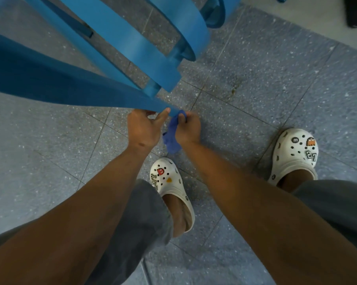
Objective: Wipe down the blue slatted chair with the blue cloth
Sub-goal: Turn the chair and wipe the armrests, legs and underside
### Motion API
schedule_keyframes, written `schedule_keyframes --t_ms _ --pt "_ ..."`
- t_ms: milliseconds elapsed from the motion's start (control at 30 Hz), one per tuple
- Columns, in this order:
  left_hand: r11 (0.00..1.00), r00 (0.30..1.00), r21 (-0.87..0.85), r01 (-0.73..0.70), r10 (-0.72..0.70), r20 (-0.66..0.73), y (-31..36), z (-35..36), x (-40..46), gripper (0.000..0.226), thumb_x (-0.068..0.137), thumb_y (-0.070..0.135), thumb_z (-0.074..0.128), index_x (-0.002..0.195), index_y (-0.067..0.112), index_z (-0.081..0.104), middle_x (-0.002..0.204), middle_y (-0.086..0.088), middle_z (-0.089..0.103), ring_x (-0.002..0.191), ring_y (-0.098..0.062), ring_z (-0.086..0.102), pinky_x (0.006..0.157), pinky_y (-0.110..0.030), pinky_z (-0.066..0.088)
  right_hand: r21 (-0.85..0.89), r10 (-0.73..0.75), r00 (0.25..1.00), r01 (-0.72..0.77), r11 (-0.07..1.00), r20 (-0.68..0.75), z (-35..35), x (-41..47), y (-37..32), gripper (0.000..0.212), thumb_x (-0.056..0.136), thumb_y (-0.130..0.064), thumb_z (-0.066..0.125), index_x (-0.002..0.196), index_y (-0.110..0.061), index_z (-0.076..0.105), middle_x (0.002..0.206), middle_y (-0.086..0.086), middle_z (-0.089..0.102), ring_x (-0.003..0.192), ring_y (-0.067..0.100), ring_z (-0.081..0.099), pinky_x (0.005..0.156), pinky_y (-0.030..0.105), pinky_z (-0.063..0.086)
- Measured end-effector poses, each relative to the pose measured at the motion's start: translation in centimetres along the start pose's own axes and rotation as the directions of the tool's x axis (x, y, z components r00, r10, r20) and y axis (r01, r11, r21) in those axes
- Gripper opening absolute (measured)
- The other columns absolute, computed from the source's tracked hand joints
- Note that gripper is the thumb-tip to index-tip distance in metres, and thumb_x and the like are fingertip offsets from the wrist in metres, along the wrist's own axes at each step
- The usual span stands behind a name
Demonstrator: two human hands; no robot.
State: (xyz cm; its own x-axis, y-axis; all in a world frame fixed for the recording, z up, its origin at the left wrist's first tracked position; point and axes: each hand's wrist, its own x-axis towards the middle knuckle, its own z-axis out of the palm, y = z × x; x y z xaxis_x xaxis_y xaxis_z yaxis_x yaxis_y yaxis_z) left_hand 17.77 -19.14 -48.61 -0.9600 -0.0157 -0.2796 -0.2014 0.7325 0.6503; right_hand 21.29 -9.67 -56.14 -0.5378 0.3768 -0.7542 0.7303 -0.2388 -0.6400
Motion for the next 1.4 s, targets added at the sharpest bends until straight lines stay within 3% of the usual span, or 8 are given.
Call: schedule_keyframes --t_ms 267,467,567,667,767,900,1100,1400 --pt "0.994 0.997 0.084 -0.071 0.070 0.022 0.3 -0.5 0.1 0.031 0.087 0.039 0.077 0.102 0.012 0.076 0.093 0.003 0.076 0.085 -0.008 0.072 0.077 -0.023 0.056 0.288 -0.170 0.985 0.161 0.944 0.006 2.3 -5.6 -0.7 0.014 0.105 -0.013 0.046 0.092 -0.011 0.049 0.083 0.002 0.061 0.072 0.009 0.059 0.068 0.025 0.053" --pt "0.996 0.995 0.020 -0.087 0.086 0.042 0.3 -0.9 0.2 0.020 0.087 0.037 0.078 0.103 0.026 0.071 0.095 0.012 0.072 0.087 0.007 0.065 0.075 -0.011 0.048 0.217 0.002 0.999 0.007 0.976 -0.041 1.9 -1.9 0.6 0.016 0.102 -0.006 0.051 0.089 -0.014 0.049 0.082 -0.008 0.054 0.081 0.012 0.056 0.078 0.026 0.043" --pt "0.997 0.994 -0.009 -0.083 0.083 0.064 0.6 -1.1 0.2 0.018 0.088 0.037 0.078 0.102 0.032 0.068 0.097 0.016 0.071 0.093 0.006 0.066 0.078 -0.018 0.052 0.225 0.041 0.998 -0.028 0.974 -0.057 1.5 -0.7 0.8 0.011 0.102 -0.005 0.052 0.092 -0.009 0.052 0.084 -0.002 0.056 0.085 0.017 0.056 0.079 0.027 0.044" --pt "0.997 0.995 -0.017 -0.071 0.072 0.068 0.6 -1.0 0.3 0.017 0.087 0.038 0.078 0.101 0.032 0.069 0.100 0.011 0.074 0.097 -0.005 0.070 0.083 -0.036 0.058 0.251 -0.036 0.993 0.063 0.966 -0.110 1.6 -2.0 0.0 0.011 0.102 -0.007 0.053 0.092 -0.011 0.055 0.083 -0.006 0.058 0.074 0.002 0.057 0.066 0.010 0.042" --pt "0.998 0.996 -0.044 -0.037 0.040 0.077 0.5 -1.0 0.2 0.016 0.086 0.035 0.079 0.099 0.029 0.070 0.096 0.011 0.075 0.094 -0.005 0.071 0.084 -0.041 0.059 0.304 -0.080 0.993 0.104 0.947 -0.090 2.6 -3.5 -0.4 0.020 0.103 -0.009 0.051 0.086 -0.019 0.052 0.082 -0.008 0.058 0.068 -0.008 0.055 0.068 0.009 0.045" --pt "0.992 0.997 -0.126 -0.007 0.017 0.080 0.0 -1.0 0.6 0.026 0.084 0.032 0.082 0.104 0.019 0.071 0.104 0.002 0.075 0.101 -0.013 0.071 0.088 -0.046 0.058 0.292 -0.028 0.991 0.065 0.954 -0.130 2.0 -1.6 0.0 0.014 0.102 -0.008 0.054 0.089 -0.013 0.056 0.082 -0.005 0.060 0.074 0.005 0.057 0.069 0.014 0.046" --pt "0.984 0.998 -0.177 -0.006 0.018 0.064 0.0 -0.7 0.7 0.040 0.083 0.029 0.084 0.115 0.015 0.065 0.116 -0.005 0.071 0.112 -0.016 0.068 0.097 -0.045 0.055 0.123 0.025 0.996 -0.014 0.992 -0.089 -0.2 2.3 0.5 0.017 0.100 -0.010 0.057 0.099 0.003 0.068 0.090 0.008 0.068 0.083 0.016 0.062 0.069 0.021 0.044" --pt "0.995 0.994 0.062 -0.079 0.074 0.081 -0.5 0.0 1.5 0.039 0.084 0.044 0.078 0.102 0.011 0.067 0.089 0.001 0.068 0.094 -0.023 0.070 0.089 -0.028 0.053 0.369 0.039 0.985 0.026 0.929 -0.167 2.7 -1.1 1.2 0.008 0.098 -0.007 0.061 0.090 -0.009 0.061 0.084 -0.001 0.063 0.076 0.004 0.059 0.072 0.016 0.049"
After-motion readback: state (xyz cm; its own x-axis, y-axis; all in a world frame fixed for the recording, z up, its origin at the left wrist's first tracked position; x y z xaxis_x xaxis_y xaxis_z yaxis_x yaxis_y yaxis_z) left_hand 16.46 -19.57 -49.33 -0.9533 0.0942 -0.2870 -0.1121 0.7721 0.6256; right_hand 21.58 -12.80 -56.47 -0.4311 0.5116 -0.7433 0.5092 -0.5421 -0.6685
